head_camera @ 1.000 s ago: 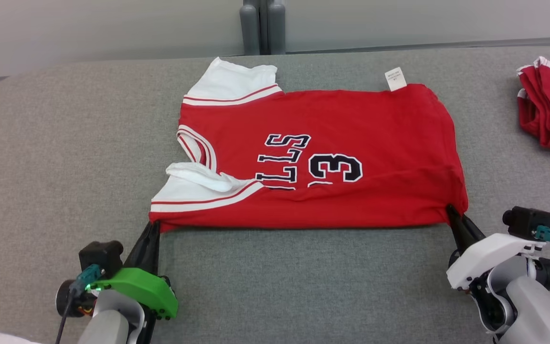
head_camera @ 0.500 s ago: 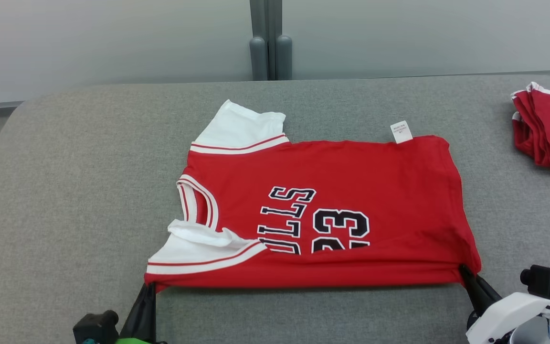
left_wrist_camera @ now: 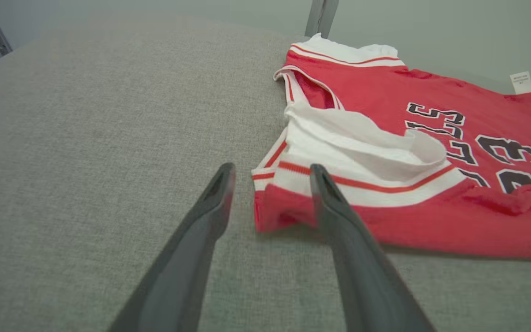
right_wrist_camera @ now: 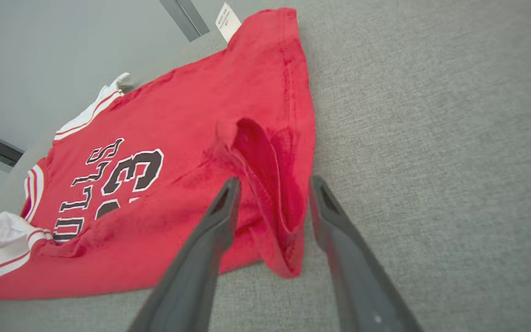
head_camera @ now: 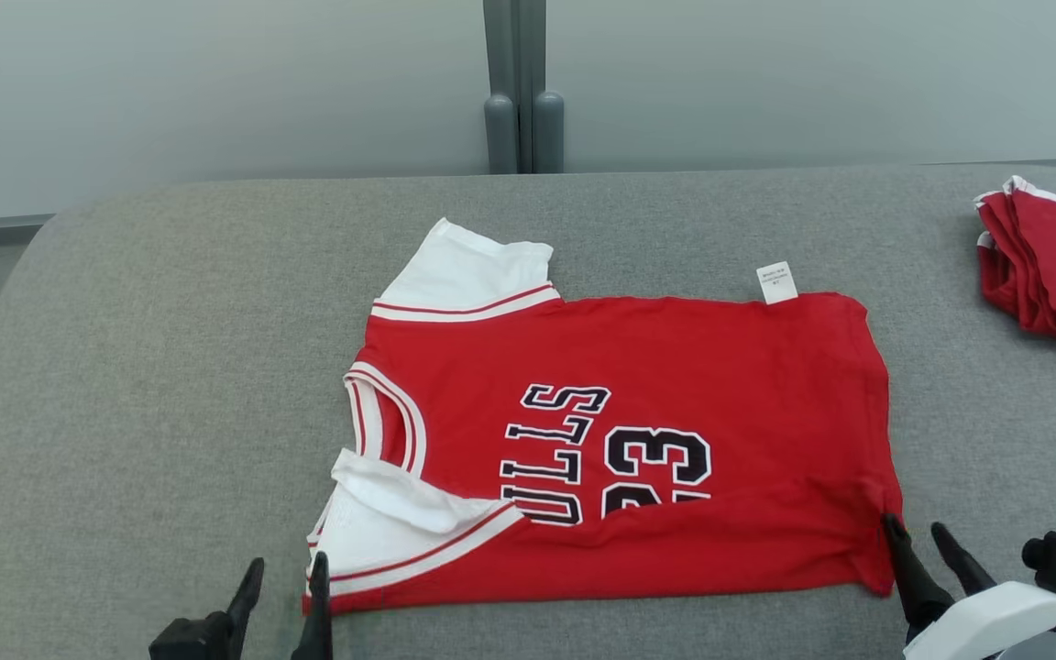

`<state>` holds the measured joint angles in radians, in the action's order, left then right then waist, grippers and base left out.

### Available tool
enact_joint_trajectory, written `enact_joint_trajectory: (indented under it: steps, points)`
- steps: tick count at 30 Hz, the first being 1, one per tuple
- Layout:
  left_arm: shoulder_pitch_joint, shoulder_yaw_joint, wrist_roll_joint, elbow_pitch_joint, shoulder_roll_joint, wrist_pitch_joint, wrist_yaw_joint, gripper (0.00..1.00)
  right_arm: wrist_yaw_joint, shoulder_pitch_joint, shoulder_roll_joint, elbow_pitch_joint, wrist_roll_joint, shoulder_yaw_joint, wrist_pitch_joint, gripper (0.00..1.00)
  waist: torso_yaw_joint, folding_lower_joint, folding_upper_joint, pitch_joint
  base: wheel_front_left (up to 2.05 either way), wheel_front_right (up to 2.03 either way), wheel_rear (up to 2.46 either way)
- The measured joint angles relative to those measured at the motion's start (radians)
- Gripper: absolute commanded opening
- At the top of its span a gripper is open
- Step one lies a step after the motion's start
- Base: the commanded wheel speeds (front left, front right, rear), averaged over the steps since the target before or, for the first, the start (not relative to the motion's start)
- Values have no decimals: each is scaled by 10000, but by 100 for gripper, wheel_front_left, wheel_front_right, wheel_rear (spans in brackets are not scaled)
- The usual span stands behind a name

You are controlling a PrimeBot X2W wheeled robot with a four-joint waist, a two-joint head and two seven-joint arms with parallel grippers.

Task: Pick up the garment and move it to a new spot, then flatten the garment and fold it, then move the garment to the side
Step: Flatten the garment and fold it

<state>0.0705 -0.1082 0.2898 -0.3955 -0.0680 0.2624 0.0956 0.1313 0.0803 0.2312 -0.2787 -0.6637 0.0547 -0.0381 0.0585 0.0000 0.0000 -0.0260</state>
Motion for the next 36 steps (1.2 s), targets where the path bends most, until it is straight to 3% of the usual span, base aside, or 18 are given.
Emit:
enact_joint_trajectory:
  steps: [7, 21, 36]
  points:
    - [-238, 497, -571, 874, -2, 2, -6, 100, 0, -209, -299, 807, 754, -426, -612, 100, -116, 0, 0, 205, 0, 0, 0]
    - [-884, 1080, -1751, 1960, -13, 2, -209, 100, 0, -494, -581, 1793, 2974, -13, -2105, 100, -268, 0, 0, 318, 0, 0, 0]
    - [-727, 1419, -1956, 1942, 2, 2, -90, 100, 0, -97, -1164, 2314, 3565, -320, -2236, 100, -349, 0, 0, 211, 0, 0, 0]
